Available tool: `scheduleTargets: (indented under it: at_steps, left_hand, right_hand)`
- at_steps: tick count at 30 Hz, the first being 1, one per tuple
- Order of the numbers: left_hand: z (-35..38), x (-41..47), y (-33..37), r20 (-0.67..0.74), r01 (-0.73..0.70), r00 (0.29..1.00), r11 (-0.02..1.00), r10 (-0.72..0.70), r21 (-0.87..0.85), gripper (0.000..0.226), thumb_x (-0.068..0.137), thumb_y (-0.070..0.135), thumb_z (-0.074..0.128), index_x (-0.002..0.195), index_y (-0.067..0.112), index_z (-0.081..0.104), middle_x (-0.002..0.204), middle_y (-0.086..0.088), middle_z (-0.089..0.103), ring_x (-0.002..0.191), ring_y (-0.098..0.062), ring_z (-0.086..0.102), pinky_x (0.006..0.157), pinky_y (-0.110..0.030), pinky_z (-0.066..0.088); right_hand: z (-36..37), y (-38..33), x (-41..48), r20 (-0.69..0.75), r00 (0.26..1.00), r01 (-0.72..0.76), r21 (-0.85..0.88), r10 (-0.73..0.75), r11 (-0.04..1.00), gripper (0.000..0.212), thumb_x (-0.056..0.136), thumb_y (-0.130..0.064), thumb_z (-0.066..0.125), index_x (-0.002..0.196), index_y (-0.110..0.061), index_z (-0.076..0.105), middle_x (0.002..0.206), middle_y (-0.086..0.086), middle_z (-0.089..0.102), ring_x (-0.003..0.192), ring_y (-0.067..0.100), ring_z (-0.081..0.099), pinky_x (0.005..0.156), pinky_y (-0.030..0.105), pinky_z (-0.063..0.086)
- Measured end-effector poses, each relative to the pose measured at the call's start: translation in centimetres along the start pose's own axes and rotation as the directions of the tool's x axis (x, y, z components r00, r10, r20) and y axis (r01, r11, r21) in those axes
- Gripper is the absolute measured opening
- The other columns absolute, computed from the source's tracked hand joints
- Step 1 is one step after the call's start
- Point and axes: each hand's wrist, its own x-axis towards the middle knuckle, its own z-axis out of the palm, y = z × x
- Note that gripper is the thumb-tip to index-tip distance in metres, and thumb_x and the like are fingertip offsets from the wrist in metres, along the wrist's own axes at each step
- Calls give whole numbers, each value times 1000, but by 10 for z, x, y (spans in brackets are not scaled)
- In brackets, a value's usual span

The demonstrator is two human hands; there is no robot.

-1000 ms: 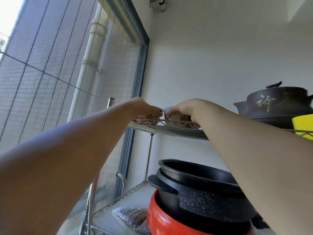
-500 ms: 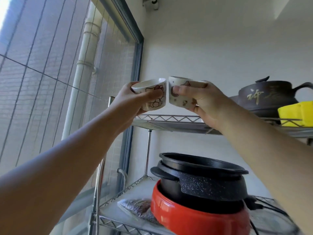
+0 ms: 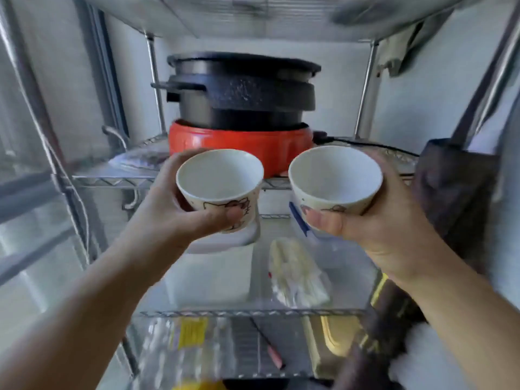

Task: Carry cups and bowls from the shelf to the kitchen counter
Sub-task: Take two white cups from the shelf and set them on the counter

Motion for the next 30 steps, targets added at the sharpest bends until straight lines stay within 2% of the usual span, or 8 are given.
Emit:
scheduleTargets:
  at_steps: [4,7,11,13,16,18,24,30]
  left_hand:
    - [42,-54,-52,92,84,992,995,-89,48,89,44,48,93,122,29,53,109,8,71,101,-6,67,78,-17,53]
    - [77,-94,-84,192,122,972,988,-138,92,82,48,33,88,121,31,50,111,20,68,100,3,65,79,-9,50]
    - [120,-136,-118,329,206,914,971,-236,124,85,47,35,86,124,32,49,114,22,66,104,6,62,80,-6,47]
    - [143,-152,-133,393,246,876,961,-278,130,89,47,36,87,126,30,49,116,19,65,106,3,61,82,-7,47]
    - [185,-174,-146,511,280,800,949,-315,148,83,49,39,88,120,48,46,116,23,61,108,2,60,82,-7,46]
    - [217,-188,-151,584,293,745,944,-323,150,83,50,40,87,121,48,44,118,23,58,111,0,58,83,-6,45]
    - [316,-227,-152,773,316,549,935,-318,160,91,46,42,85,126,38,42,115,28,53,111,4,55,78,-6,47]
    - [416,-259,-157,881,293,374,938,-289,184,92,46,35,90,116,63,37,116,33,50,110,6,54,75,-7,51]
  right_hand:
    - [-25,34,-81,-45,991,-130,-112,125,985,81,50,-30,93,117,-34,48,113,-17,63,108,3,61,88,19,50]
    - [-42,48,-142,-121,967,-243,-168,225,955,80,51,-36,88,119,-39,46,118,-19,60,113,5,59,92,23,49]
    - [-67,58,-220,-263,887,-424,-141,379,895,86,49,-28,89,122,-34,44,123,-14,59,112,1,58,84,16,51]
    - [-79,58,-255,-332,836,-498,-126,437,858,87,48,-27,90,120,-40,43,118,-25,57,111,-4,58,83,14,51]
    - [-102,54,-307,-449,736,-600,-87,506,795,86,49,-25,89,120,-42,43,113,-31,56,113,-3,57,92,26,54]
    - [-118,47,-340,-522,663,-654,-55,537,754,85,48,-28,89,117,-50,45,115,-30,57,114,0,57,94,33,54]
    - [-167,14,-432,-748,410,-799,-19,522,601,86,44,-47,89,114,-60,40,109,-48,48,111,-22,46,73,-1,46]
    - [-205,-7,-516,-898,185,-859,50,400,509,87,44,-56,79,121,-52,38,108,-53,43,109,-25,44,72,-7,40]
